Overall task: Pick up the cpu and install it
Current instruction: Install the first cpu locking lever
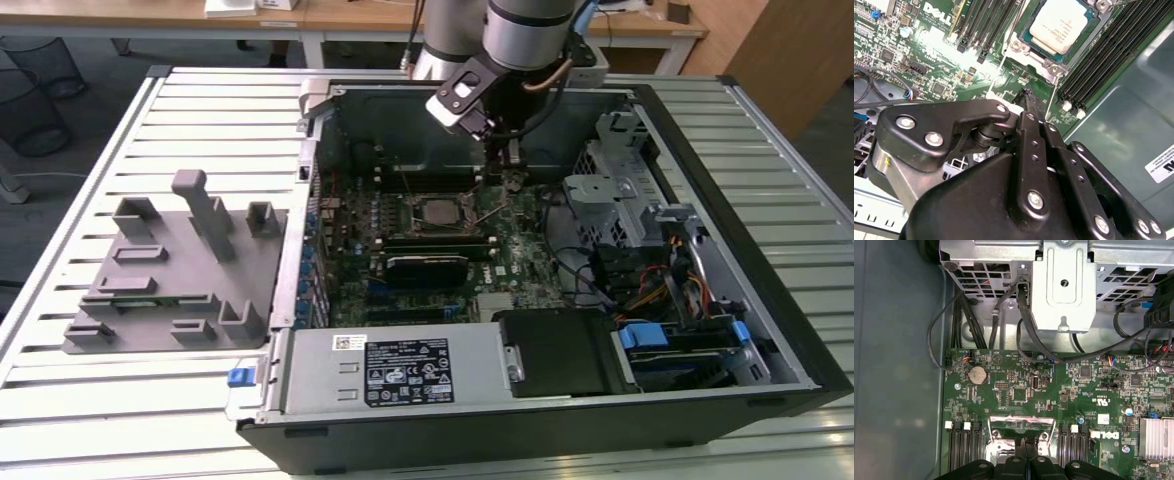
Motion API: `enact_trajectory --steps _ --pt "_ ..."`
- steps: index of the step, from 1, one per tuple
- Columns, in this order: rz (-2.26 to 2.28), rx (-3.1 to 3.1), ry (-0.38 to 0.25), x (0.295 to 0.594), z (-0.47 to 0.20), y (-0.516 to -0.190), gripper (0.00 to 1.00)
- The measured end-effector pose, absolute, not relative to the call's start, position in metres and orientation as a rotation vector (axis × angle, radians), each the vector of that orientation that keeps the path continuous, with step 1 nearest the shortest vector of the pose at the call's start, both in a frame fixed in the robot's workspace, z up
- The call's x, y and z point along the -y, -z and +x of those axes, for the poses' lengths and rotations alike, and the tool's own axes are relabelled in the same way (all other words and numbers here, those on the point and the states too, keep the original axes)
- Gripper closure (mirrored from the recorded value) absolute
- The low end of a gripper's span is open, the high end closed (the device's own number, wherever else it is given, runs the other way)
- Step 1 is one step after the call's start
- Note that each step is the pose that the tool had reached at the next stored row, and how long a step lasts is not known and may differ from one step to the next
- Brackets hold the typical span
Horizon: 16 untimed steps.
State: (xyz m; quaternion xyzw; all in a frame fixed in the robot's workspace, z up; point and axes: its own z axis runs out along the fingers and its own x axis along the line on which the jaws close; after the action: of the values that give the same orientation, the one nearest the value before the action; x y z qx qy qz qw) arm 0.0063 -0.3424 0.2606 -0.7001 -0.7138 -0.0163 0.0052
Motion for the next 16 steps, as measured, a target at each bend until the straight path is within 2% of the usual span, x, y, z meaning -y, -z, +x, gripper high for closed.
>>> enact_trajectory --steps 16 --pt "-2.192 2.235 0.051 0.3425 0.0146 -0.2591 0.89"
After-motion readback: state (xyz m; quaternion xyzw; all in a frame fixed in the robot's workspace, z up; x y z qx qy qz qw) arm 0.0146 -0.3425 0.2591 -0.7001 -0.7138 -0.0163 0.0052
